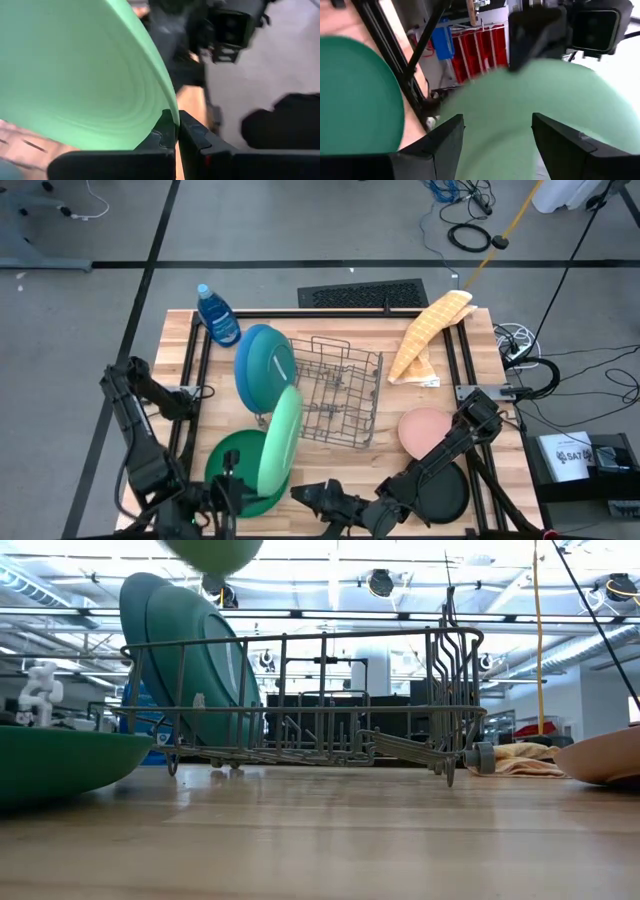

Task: Sort dishes
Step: Put the light green plate into the dish rack

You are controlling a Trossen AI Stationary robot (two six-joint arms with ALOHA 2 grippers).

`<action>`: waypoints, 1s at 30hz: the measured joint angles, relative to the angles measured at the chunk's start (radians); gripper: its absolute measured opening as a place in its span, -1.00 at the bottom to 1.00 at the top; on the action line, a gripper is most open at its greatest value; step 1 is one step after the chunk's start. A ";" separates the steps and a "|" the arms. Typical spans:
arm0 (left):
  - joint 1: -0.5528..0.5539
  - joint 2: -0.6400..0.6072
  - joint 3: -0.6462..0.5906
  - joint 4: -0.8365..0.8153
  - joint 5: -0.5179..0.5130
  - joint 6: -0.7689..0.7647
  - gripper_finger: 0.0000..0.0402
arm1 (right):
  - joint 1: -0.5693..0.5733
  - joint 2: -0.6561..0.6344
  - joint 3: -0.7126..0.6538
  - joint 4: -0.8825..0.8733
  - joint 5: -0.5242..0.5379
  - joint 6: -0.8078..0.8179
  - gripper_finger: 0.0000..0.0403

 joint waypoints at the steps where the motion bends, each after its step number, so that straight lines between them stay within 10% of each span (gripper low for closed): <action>1: 0.016 -0.011 0.000 0.008 -0.013 0.035 -1.00 | 0.000 -0.014 0.000 -0.030 -0.004 0.049 0.13; 18: 0.394 -0.113 -0.005 0.042 0.101 0.399 -1.00 | -0.073 -0.285 -0.002 -0.897 -0.245 0.903 0.13; 30: 0.567 -0.191 -0.227 0.248 0.311 0.473 -1.00 | -0.095 -0.686 -0.479 -0.621 -0.233 0.958 0.13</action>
